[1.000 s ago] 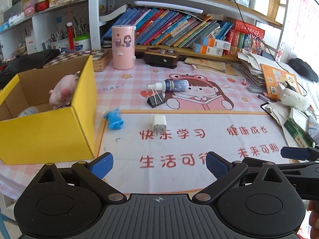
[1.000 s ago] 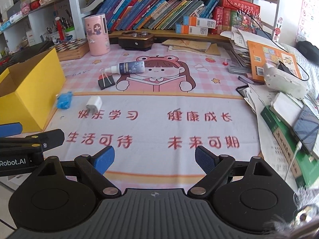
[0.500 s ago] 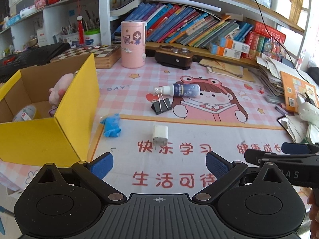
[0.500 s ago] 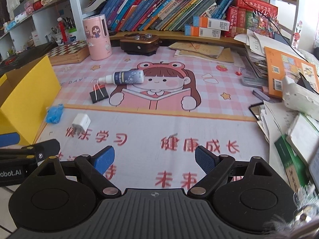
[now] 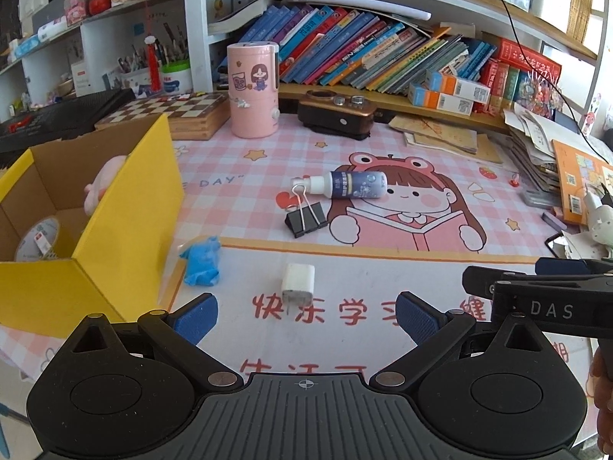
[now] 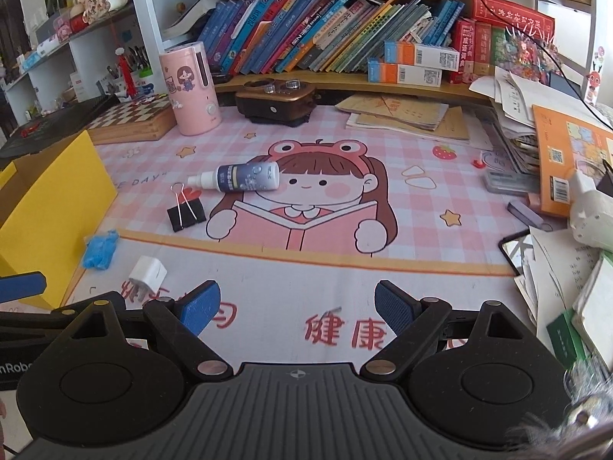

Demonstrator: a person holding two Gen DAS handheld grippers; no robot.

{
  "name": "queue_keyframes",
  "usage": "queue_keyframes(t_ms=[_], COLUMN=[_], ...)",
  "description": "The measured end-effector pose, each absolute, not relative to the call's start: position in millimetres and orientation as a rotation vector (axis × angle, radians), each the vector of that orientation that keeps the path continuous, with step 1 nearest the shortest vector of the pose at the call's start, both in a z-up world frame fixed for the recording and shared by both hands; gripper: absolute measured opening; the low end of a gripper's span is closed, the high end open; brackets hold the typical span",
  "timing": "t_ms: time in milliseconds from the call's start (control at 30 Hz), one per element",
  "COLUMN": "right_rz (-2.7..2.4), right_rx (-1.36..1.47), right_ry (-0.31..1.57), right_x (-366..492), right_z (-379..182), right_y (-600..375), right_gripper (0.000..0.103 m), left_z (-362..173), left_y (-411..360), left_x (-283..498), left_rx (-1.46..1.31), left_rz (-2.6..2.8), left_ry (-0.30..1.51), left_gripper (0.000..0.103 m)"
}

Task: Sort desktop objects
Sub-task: 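Move both tools toward the white charger plug and spray bottle, then grasp the white charger plug with the left tool while the right tool grasps the spray bottle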

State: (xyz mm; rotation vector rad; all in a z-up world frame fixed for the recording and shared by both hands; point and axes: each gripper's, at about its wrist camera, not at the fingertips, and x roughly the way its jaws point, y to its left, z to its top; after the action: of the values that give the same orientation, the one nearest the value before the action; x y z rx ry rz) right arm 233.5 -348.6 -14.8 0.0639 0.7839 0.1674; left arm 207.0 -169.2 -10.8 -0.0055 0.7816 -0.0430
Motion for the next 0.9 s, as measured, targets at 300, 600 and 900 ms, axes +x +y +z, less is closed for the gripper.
queue_keyframes(t_ms=[300, 600, 900], right_rz=[0.164, 0.164, 0.183], right_rx=[0.076, 0.083, 0.072], right_ry=[0.777, 0.776, 0.771], right_x=[246, 253, 257], right_z=[-15, -17, -17], right_y=[-354, -358, -355], right_gripper=[0.087, 0.087, 0.087], left_z=[-17, -23, -41], left_y=[-175, -179, -175], left_x=[220, 225, 241], left_rx=[0.020, 0.033, 0.031], left_rz=[-0.036, -0.029, 0.000], left_ry=[0.775, 0.772, 0.778], left_gripper=[0.099, 0.095, 0.082])
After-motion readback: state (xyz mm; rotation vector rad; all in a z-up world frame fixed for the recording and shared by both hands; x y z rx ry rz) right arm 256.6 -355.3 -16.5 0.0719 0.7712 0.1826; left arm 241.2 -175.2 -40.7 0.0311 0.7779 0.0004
